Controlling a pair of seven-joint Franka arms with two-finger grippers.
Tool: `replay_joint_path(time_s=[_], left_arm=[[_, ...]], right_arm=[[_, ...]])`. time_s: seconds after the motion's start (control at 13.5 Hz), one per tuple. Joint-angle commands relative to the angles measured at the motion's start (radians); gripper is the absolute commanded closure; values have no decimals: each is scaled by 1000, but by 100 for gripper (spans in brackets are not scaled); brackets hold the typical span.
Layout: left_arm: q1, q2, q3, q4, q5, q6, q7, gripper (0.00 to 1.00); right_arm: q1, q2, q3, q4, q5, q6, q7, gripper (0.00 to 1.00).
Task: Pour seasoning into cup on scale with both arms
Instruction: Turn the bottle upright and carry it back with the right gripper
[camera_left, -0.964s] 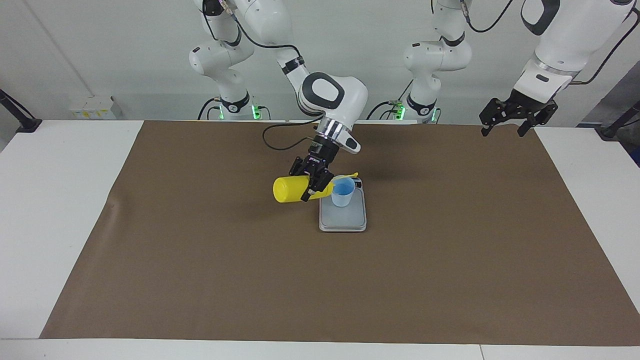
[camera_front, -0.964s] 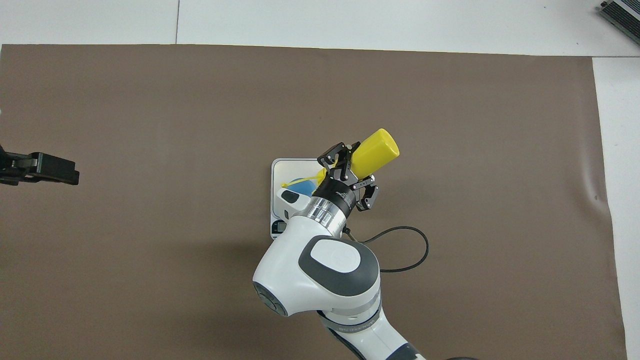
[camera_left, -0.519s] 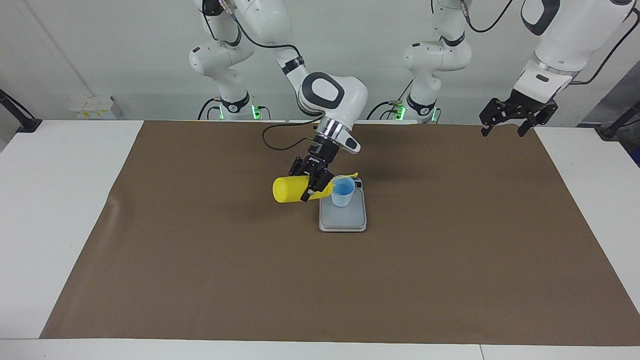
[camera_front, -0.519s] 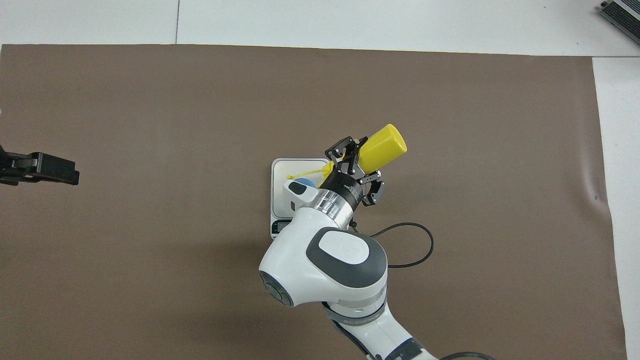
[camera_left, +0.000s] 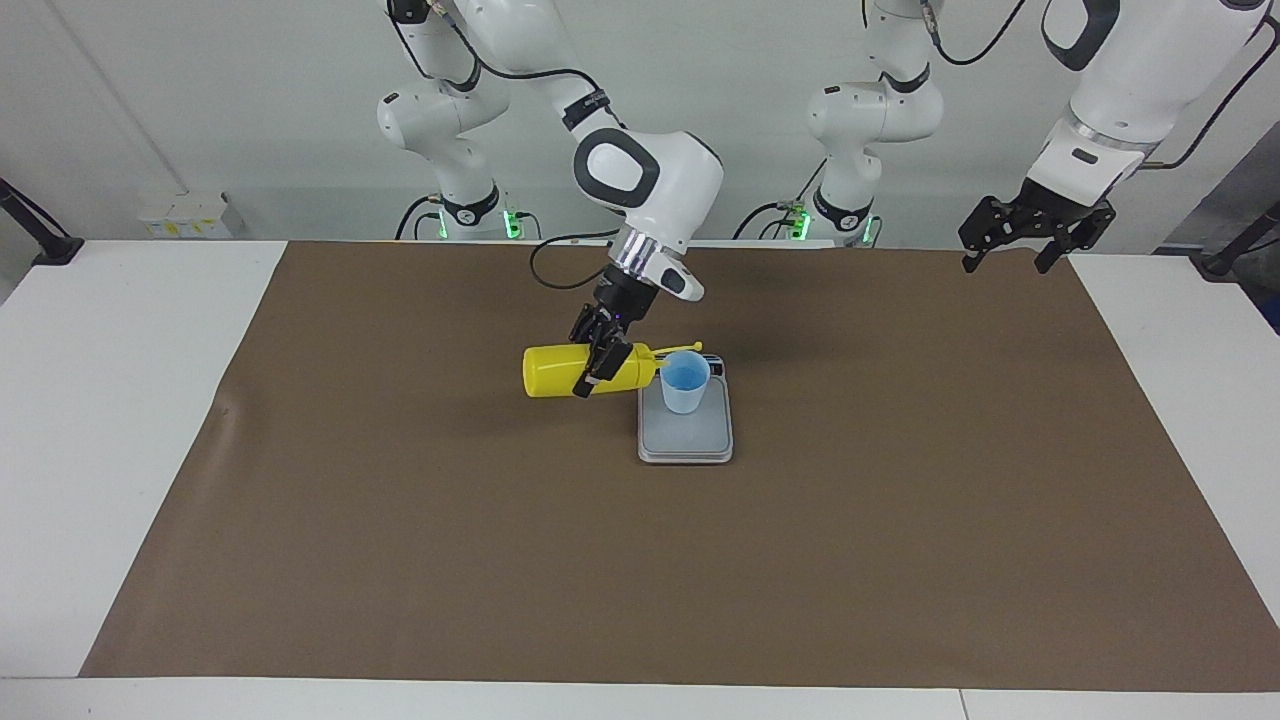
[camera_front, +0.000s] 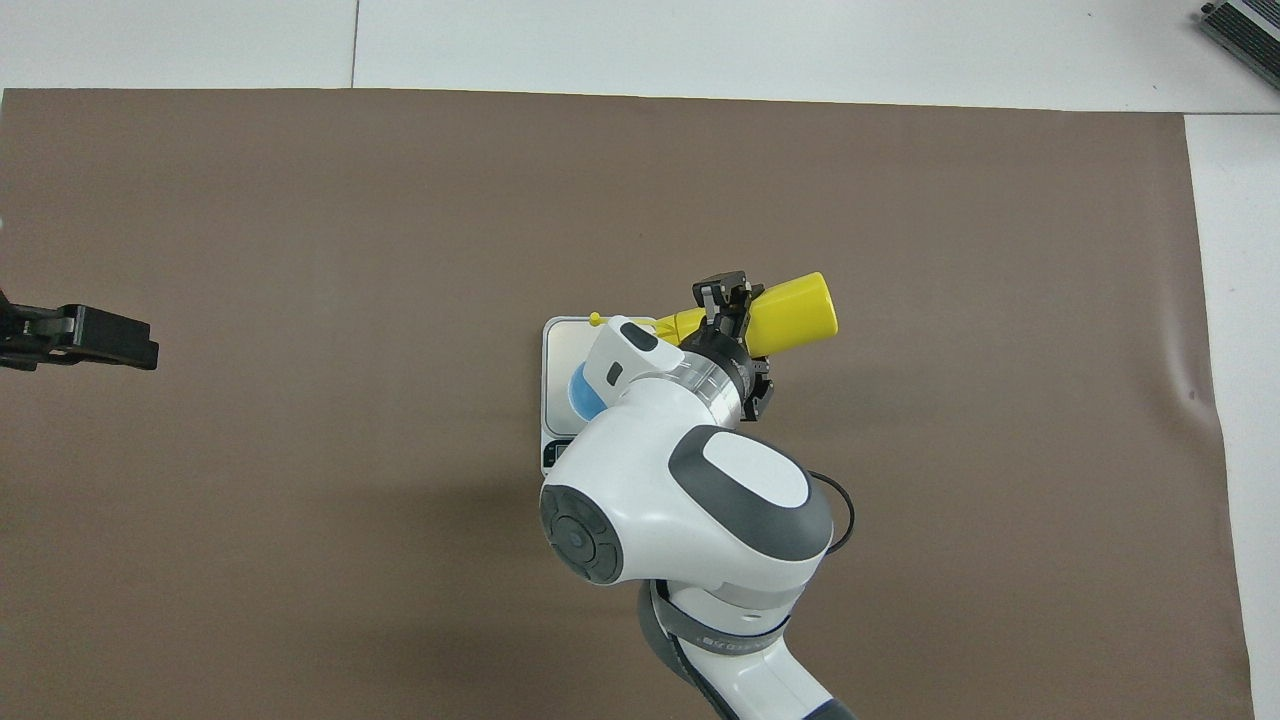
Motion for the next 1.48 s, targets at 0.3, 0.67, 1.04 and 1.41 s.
replay_joint_path(time_s=[0.3,0.67,1.04,1.41], left_arm=[[-4,-20,8,-15,-9,-8,-8,0],[-4,-20,8,-15,-9,-8,-8,0],[-4,-20,8,-15,-9,-8,-8,0],[-4,-20,8,-15,-10,-8,-8,0]], right_arm=[[-94,-115,3,-11,301,5,40,100],[-230,-193,1,-38,613,73,-9,100],[-363,-274,0,-98,971,94,-144,100],[-564,-319,-2,-157,1287,39,-360,100]])
